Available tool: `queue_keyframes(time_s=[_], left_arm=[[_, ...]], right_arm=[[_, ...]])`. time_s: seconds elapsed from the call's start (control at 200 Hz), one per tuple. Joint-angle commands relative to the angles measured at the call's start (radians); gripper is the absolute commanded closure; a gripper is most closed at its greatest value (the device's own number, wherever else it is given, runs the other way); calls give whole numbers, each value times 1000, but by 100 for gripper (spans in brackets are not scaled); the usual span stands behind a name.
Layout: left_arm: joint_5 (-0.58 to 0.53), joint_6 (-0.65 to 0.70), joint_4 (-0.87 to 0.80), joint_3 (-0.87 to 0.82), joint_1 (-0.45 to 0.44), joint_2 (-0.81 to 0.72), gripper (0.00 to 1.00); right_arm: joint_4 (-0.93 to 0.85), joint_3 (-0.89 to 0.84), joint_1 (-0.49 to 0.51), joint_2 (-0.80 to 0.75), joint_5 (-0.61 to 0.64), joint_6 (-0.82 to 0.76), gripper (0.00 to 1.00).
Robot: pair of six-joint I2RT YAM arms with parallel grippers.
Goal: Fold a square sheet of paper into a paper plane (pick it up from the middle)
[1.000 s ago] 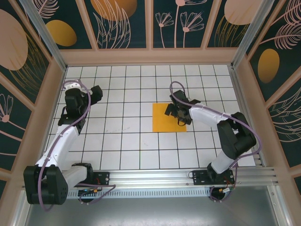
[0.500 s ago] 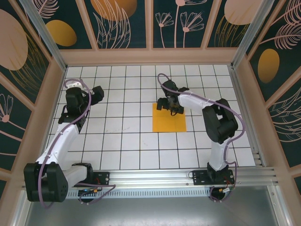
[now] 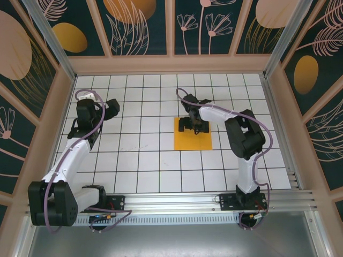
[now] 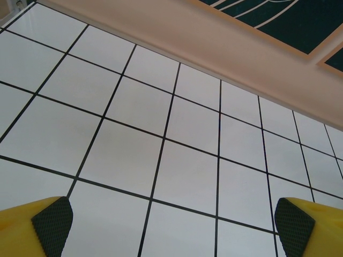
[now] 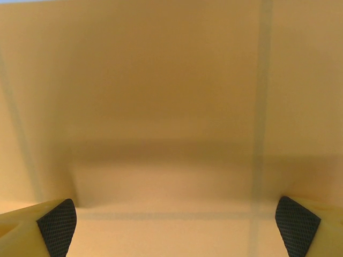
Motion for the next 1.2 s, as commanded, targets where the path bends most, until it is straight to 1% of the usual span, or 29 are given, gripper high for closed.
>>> queue_keyframes(time_s=[0.0,0.23,0.58,0.781,1.196], left_arm=[[-20,10,-13,31,5,2,1],[-22,18,-9,25,5,-2,2],[-35,21,-16,23,5,-4,1],[-41,23,-19,22,5,-3,2],[-56,22,-30,27,5,8,2]], right_arm=[[-45,21,10,38,-9,-19,1],[-32,-18,10,71,11,-14,3],[-16,-53,9,110,34,2,10],[-6,-64,6,111,40,7,13],[2,-61,-3,87,36,13,23]])
